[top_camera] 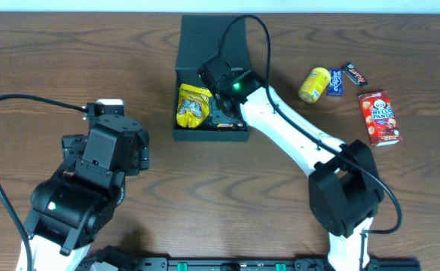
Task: Pack container
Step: 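Carry the Pretz box into the box beside the candy bag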
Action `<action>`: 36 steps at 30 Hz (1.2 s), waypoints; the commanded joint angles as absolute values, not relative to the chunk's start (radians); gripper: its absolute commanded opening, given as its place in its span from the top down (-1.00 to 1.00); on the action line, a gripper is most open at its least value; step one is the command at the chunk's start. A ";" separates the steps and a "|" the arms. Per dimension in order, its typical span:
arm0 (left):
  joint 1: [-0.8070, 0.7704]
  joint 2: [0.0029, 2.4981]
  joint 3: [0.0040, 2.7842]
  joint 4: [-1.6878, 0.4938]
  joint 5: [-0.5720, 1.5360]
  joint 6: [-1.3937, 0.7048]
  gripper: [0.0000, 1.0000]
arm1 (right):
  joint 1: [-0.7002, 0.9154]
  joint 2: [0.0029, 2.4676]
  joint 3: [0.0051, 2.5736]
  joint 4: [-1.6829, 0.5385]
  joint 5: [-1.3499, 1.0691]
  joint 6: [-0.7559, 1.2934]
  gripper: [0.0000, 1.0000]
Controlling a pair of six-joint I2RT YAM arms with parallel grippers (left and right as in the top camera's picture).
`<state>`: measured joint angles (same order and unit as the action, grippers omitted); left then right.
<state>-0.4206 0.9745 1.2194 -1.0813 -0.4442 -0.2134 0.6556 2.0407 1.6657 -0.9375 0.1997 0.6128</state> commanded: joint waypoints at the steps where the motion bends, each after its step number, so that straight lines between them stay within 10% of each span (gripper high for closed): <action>1: -0.419 0.973 1.226 -1.085 -0.444 -0.225 -0.91 | 0.659 2.015 1.627 -0.902 0.245 0.659 0.17; 16: -0.419 0.973 1.226 -1.085 -0.444 -0.225 -0.90 | 0.662 2.015 1.606 -0.811 0.243 0.684 0.20; 29: -0.419 0.973 1.226 -1.085 -0.444 -0.225 -0.90 | 0.662 2.015 1.606 -0.812 0.224 0.683 -0.91; 36: -0.419 0.973 1.226 -1.085 -0.444 -0.225 -0.90 | 0.661 2.014 1.607 -0.811 0.224 0.682 -0.93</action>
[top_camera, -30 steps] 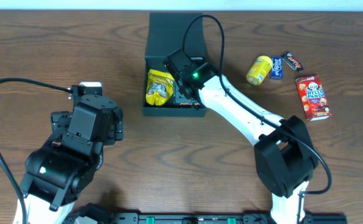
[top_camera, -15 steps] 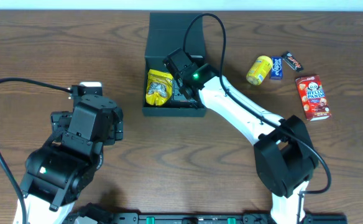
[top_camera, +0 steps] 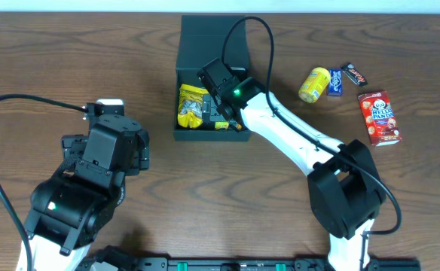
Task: Pack container
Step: 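Carry the Pretz box into the box beside the candy bag, then reach the right gripper to the red Hello Panda box and grasp it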
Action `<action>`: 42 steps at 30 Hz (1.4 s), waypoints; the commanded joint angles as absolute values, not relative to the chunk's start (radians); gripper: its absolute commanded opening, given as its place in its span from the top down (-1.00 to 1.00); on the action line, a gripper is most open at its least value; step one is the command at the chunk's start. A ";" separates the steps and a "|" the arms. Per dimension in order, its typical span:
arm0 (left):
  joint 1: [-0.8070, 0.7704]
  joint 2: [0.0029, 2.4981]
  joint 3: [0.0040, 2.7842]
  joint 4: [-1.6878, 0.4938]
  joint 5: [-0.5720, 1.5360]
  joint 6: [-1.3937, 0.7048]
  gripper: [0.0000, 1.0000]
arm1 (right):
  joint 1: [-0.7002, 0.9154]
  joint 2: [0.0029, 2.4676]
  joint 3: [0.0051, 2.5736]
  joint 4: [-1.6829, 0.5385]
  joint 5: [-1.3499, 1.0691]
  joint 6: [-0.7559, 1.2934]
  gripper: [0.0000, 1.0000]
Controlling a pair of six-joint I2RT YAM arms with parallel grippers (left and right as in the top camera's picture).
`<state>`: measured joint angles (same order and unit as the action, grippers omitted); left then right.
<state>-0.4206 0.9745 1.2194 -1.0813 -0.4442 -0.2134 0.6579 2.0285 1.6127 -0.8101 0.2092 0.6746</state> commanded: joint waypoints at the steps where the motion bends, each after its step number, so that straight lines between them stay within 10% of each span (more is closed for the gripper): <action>1: -0.419 0.973 1.226 -1.085 -0.444 -0.225 -0.91 | 0.660 2.014 1.608 -0.810 0.224 0.681 -0.93; 17: -0.419 0.973 1.226 -1.085 -0.444 -0.225 -0.90 | 0.488 1.891 1.657 -0.802 0.224 0.361 -0.99; 42: -0.419 0.973 1.226 -1.085 -0.444 -0.225 -0.90 | -0.279 1.867 1.627 -0.908 -0.053 -0.293 -0.99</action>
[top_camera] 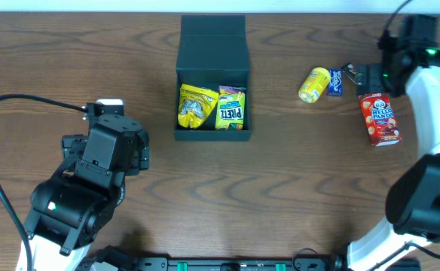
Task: Pack container
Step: 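Reach the right gripper to the red Hello Panda box and grasp it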
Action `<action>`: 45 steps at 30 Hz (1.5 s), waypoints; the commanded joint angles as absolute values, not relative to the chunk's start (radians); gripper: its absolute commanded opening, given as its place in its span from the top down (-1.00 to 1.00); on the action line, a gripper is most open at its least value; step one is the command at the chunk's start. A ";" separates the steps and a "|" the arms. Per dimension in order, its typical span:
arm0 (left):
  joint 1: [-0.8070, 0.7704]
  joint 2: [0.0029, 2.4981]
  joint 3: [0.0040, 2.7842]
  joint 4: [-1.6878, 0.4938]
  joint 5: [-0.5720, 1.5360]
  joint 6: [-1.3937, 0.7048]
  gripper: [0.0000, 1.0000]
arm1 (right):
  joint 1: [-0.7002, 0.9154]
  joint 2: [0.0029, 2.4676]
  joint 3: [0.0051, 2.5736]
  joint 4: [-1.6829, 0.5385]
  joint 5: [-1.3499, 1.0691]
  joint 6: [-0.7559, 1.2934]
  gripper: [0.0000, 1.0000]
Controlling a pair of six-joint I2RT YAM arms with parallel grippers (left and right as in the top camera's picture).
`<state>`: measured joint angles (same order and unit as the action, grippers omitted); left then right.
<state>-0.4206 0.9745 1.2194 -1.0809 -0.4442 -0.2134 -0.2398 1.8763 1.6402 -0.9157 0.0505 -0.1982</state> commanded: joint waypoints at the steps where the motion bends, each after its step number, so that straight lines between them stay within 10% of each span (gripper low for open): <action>1: -0.419 0.973 1.226 -1.085 -0.444 -0.225 -0.90 | -0.302 1.868 1.614 -0.897 -0.094 -0.325 -0.98; 22: -0.419 0.973 1.226 -1.085 -0.444 -0.225 -0.90 | -0.363 1.876 1.140 -0.357 -0.067 -0.374 -0.98; 45: -0.419 0.973 1.226 -1.085 -0.444 -0.225 -0.91 | -0.367 1.976 1.129 -0.331 -0.033 -0.299 -0.89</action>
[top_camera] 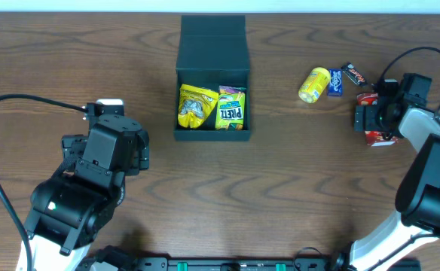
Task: Pack container
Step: 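Reach the right gripper to the red Hello Panda box and grasp it, then lift the Hello Panda box and carry it over the green box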
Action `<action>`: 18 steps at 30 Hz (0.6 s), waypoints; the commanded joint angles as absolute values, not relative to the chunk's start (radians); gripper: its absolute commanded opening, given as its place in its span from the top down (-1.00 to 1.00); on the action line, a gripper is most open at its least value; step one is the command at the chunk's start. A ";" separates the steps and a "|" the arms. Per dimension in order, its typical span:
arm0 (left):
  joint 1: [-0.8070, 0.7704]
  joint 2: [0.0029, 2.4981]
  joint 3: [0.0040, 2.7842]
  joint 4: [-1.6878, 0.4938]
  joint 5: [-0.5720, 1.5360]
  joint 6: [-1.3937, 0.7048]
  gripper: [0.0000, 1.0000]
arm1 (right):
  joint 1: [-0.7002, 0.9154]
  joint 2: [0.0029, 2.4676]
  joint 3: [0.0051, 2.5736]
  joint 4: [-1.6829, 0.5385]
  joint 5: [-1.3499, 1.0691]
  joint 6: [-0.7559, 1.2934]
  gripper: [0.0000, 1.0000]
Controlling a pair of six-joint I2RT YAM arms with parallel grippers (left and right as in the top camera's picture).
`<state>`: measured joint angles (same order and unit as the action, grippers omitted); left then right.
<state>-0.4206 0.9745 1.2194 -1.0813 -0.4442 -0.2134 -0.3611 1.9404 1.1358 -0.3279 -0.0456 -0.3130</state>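
The black container (176,90) stands open at the back middle, its lid (212,34) folded away. Inside lie a yellow snack bag (194,105) and a yellow-green pretzel bag (230,107). At the right, my right gripper (371,118) is down over the red Hello Panda box (380,138) and hides most of it. The overhead view does not show how its jaws stand. A yellow pouch (315,83), a small blue packet (335,81) and a dark candy bar (355,74) lie loose beside it. My left arm sits folded at the left, with its gripper (108,105) pointing away.
The left arm's black cable loops over the table at the left. The right arm's base (423,203) stands at the front right, and a rail runs along the front edge (227,263).
My right gripper was at the far right back corner, near the candy bar. It is now lower and nearer, over the red Hello Panda box. The box and the other snacks have not moved.
My right gripper was inside the black container, beside the yellow bag, at the first two moments. Then it was away at the far right, and the pretzel bag lay in the container. Now it is over the red box. The left arm has stayed still.
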 commanded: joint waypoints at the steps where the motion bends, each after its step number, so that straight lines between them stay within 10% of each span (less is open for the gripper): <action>1: -0.419 0.973 1.226 -1.085 -0.444 -0.225 -0.90 | -0.367 1.976 1.129 -0.329 -0.033 -0.298 -0.82; 18: -0.419 0.973 1.226 -1.085 -0.444 -0.225 -0.90 | -0.360 1.958 1.131 -0.297 -0.049 -0.051 -0.46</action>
